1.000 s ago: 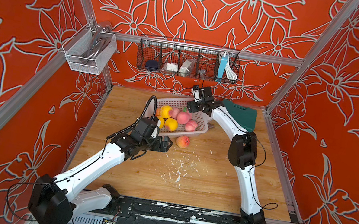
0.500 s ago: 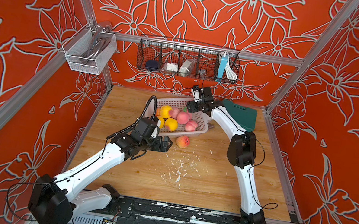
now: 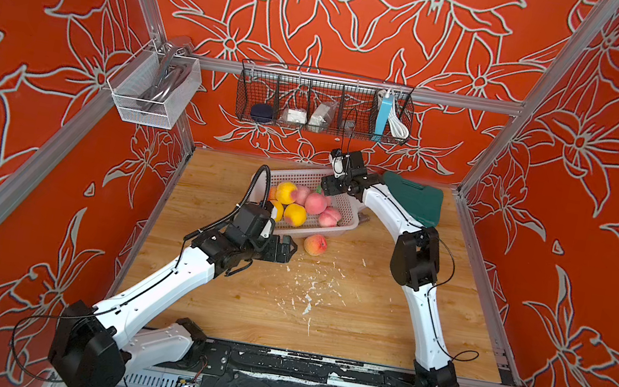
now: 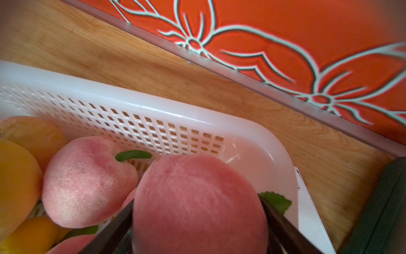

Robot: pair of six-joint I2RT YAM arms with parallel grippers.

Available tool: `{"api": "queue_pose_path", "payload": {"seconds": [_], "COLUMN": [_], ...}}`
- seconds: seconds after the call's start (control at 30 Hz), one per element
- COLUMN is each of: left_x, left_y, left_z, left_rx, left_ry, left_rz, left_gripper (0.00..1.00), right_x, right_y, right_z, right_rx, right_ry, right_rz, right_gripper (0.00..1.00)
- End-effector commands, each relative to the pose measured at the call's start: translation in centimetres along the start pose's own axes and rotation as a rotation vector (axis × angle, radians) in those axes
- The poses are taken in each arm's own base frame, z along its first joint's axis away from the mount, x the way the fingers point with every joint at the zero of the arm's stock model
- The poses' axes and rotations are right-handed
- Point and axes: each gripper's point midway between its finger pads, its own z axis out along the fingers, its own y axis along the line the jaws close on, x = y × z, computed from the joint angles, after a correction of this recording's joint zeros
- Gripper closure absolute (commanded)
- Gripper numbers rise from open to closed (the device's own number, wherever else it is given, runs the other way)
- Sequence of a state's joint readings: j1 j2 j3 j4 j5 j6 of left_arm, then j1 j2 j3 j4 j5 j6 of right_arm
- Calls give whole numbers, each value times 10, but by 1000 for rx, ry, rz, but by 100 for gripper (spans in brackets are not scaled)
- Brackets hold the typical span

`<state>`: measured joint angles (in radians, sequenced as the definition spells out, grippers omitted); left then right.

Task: Put the peaches into the basket
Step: Place the peach in the basket.

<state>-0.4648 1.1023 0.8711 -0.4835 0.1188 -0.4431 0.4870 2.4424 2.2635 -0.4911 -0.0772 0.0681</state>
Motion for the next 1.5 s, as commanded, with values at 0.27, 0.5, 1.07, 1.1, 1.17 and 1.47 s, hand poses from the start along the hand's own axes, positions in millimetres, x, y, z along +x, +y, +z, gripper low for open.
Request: {"api": "queue_pose_path", "payload": {"seconds": [0.27, 0.5, 1.07, 1.1, 1.17, 1.47], "left_x": [-1, -1, 1, 1, 1, 8], "left_y": [-1, 0, 0, 0, -1, -12], "left_z": [0, 0, 6, 6, 7, 12], "left_rx": [12, 8, 11, 11, 13, 7], "left_ry": [-12, -15, 2, 2, 5, 40], "left_rz": [0, -2, -6, -7, -8, 37], "left_gripper": [4, 4, 3, 3, 3, 2], "right_x": [3, 2, -12, -13, -16, -31], "right_y": [-4, -5, -6, -7, -7, -6], "right_z": [4, 1, -22, -24, -30, -74], "right_rx": [-3, 3, 15, 17, 16, 22], "right_ry": [17, 14, -35, -37, -43, -112], "right_rz": [23, 20, 13, 12, 12, 14], "right_gripper": [15, 14, 10, 9, 8, 7]}}
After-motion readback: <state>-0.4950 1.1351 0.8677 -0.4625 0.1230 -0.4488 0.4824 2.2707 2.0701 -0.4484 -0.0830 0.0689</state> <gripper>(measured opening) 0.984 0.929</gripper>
